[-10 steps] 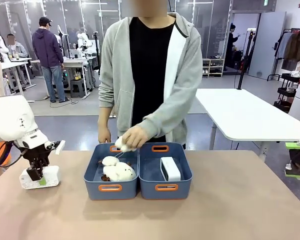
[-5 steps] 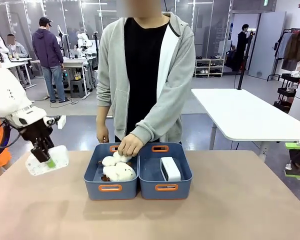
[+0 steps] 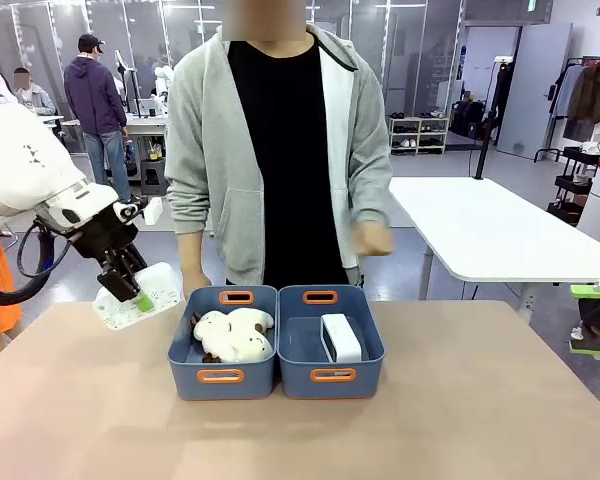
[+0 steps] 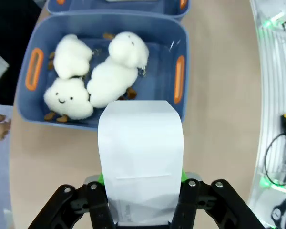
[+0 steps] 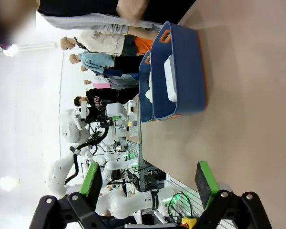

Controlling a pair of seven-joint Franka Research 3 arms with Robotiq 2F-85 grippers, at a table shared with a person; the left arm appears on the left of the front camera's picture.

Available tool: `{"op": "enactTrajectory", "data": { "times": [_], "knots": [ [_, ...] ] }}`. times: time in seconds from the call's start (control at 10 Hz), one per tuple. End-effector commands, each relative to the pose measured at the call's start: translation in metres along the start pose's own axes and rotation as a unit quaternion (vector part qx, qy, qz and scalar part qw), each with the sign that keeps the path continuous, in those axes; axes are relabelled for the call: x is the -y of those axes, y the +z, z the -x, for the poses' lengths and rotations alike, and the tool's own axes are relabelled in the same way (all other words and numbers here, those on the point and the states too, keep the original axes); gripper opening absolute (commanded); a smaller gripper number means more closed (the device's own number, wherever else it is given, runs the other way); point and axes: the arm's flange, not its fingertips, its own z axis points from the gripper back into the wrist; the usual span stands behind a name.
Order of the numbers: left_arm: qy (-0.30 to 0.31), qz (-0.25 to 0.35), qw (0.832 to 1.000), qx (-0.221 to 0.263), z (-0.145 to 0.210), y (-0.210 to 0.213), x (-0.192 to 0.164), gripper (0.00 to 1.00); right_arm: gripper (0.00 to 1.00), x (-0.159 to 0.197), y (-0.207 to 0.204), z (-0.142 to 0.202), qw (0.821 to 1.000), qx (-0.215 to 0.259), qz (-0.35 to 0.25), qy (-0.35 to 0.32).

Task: Sort the digital clocks into the basket.
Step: Pick up the Digital clock from the table and place it into the empty Plastic storage basket.

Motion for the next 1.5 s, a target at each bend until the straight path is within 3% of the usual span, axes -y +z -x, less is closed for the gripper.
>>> {"op": "enactTrajectory", "data": {
  "times": [0.0, 0.2, 0.3, 0.5, 0.6, 0.8, 0.9, 1.1, 1.4],
  "knots": [
    [0.030, -0.045, 0.997, 0.062, 0.054, 0.039, 0.006, 0.00, 1.00, -0.003, 0.001, 0.000, 1.000, 0.001, -0.005, 0.001],
    [0.094, -0.150, 0.969, 0.174, 0.142, 0.102, 0.049, 0.00, 1.00, -0.003, 0.001, 0.000, 1.000, 0.001, -0.005, 0.001],
    [0.130, -0.195, 0.951, 0.202, 0.181, 0.120, 0.077, 0.00, 1.00, -0.003, 0.001, 0.000, 1.000, 0.001, -0.005, 0.001],
    [0.166, -0.226, 0.934, 0.223, 0.218, 0.128, 0.096, 0.00, 1.00, -0.003, 0.001, 0.000, 1.000, 0.001, -0.005, 0.001],
    [0.166, -0.217, 0.937, 0.217, 0.217, 0.123, 0.091, 0.00, 1.00, -0.003, 0.001, 0.000, 1.000, 0.001, -0.005, 0.001],
    [0.128, -0.178, 0.957, 0.189, 0.176, 0.113, 0.069, 0.00, 1.00, -0.003, 0.001, 0.000, 1.000, 0.001, -0.005, 0.001],
    [0.091, -0.148, 0.971, 0.165, 0.135, 0.100, 0.053, 0.00, 1.00, -0.003, 0.001, 0.000, 1.000, 0.001, -0.005, 0.001],
    [-0.020, -0.107, 0.989, 0.104, 0.020, 0.065, 0.028, 0.00, 1.00, -0.003, 0.001, 0.000, 1.000, 0.001, -0.005, 0.001],
    [-0.147, -0.077, 0.986, -0.014, -0.123, 0.011, 0.038, 0.00, 1.00, -0.003, 0.001, 0.000, 1.000, 0.001, -0.005, 0.001]
  ]
}}
